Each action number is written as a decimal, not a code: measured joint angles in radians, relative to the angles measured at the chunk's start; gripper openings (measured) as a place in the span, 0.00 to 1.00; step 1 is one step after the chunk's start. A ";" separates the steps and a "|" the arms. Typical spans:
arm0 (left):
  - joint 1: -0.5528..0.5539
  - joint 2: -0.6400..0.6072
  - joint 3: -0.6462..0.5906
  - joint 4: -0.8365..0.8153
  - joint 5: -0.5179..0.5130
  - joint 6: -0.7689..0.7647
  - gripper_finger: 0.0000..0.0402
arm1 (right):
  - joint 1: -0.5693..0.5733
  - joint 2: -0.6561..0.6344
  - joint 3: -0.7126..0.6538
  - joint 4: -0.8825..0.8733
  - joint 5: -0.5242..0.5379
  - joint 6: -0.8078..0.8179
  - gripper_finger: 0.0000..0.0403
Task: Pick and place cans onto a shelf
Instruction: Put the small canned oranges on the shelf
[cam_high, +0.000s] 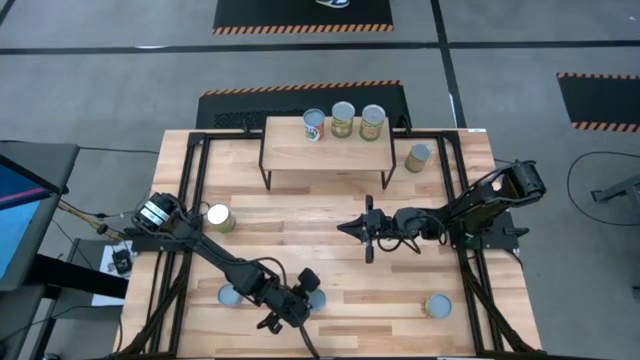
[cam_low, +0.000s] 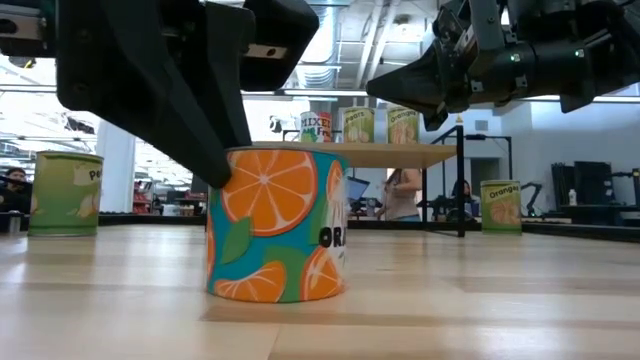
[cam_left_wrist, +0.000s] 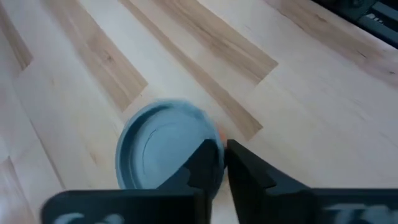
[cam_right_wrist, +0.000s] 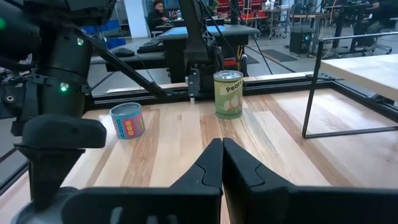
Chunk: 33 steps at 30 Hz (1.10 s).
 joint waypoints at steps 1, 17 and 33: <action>0.000 0.000 0.000 0.000 -0.001 0.002 0.03 | 0.000 0.000 0.000 0.000 0.000 0.000 0.05; 0.055 -0.230 0.072 -0.307 -0.146 -0.145 0.01 | 0.011 0.000 0.000 0.004 -0.003 0.003 0.05; 0.376 -0.631 0.065 -0.498 -0.245 -0.259 0.01 | 0.003 0.000 0.000 0.002 -0.005 -0.016 0.04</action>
